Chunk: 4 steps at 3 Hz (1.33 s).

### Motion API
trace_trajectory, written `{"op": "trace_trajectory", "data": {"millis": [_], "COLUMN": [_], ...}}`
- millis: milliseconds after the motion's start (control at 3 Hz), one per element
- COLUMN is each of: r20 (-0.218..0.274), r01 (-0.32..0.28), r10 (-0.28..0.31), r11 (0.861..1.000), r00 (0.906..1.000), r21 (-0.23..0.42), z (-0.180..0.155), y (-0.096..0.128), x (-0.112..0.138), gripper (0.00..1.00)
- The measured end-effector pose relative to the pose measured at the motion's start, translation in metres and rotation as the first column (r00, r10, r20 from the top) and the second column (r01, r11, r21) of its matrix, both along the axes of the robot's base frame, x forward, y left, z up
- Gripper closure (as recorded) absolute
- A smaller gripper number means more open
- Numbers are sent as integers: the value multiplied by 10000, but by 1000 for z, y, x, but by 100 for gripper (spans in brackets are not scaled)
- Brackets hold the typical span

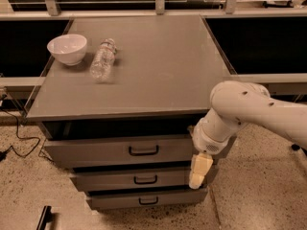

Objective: Open top drawer

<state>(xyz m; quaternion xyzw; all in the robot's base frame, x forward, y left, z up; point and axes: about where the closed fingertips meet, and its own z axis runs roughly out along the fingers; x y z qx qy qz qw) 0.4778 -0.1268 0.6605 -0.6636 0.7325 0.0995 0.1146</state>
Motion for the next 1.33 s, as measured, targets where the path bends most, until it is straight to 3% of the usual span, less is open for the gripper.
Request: {"op": "trace_trajectory", "data": {"millis": [667, 1333], "r20": [-177, -1009], "r01": [304, 326], "r10": [-311, -392], "r11": [9989, 9973], "r00": [9994, 9941], "r21": [-369, -658], "z": [17, 14], "y": [-19, -30], "x": [-23, -48], "gripper": [0, 0]}}
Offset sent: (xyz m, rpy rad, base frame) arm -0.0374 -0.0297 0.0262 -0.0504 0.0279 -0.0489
